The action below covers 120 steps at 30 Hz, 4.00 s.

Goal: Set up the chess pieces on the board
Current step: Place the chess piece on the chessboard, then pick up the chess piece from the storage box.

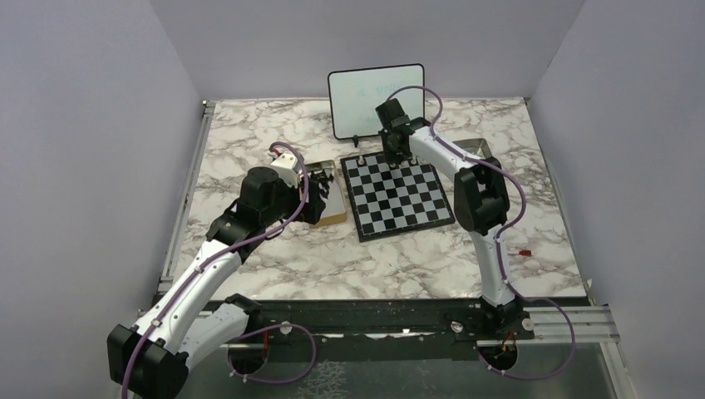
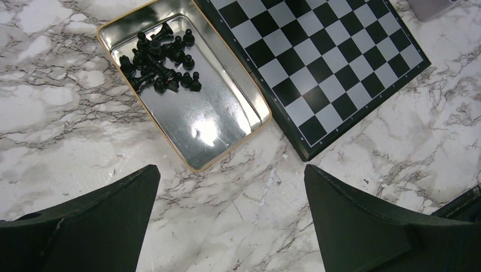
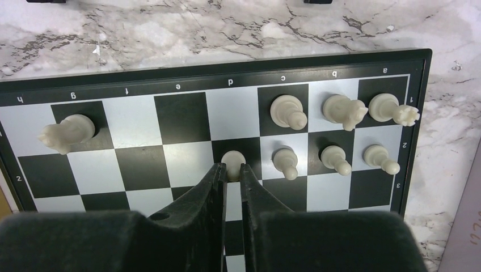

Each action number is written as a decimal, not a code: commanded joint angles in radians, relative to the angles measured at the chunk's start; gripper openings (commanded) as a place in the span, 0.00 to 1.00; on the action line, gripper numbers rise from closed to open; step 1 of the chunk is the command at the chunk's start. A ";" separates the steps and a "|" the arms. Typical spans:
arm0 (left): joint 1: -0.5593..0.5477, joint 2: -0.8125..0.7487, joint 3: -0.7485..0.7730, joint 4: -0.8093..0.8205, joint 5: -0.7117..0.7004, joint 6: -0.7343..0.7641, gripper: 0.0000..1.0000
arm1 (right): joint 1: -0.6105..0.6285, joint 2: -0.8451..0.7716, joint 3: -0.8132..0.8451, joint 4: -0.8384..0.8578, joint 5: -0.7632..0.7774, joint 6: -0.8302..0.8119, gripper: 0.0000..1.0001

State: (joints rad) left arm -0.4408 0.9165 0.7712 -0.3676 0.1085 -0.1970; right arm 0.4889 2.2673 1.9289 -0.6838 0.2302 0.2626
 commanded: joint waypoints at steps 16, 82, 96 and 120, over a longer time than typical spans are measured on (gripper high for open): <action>-0.004 -0.019 -0.004 0.016 0.001 0.006 0.99 | -0.003 0.009 0.088 -0.072 -0.011 0.000 0.23; -0.004 0.018 0.002 0.012 -0.020 0.013 0.99 | -0.483 -0.131 -0.232 0.249 -0.025 -0.095 0.30; -0.004 0.021 0.001 0.013 -0.029 0.014 0.99 | -0.484 -0.099 -0.230 0.251 0.005 -0.115 0.32; -0.004 0.023 0.001 0.013 -0.031 0.013 0.99 | -0.484 -0.090 -0.280 0.264 0.011 -0.126 0.29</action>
State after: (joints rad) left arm -0.4408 0.9447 0.7712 -0.3676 0.0959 -0.1967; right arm 0.0113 2.1555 1.6691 -0.4438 0.2249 0.1375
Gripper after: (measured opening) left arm 0.991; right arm 0.305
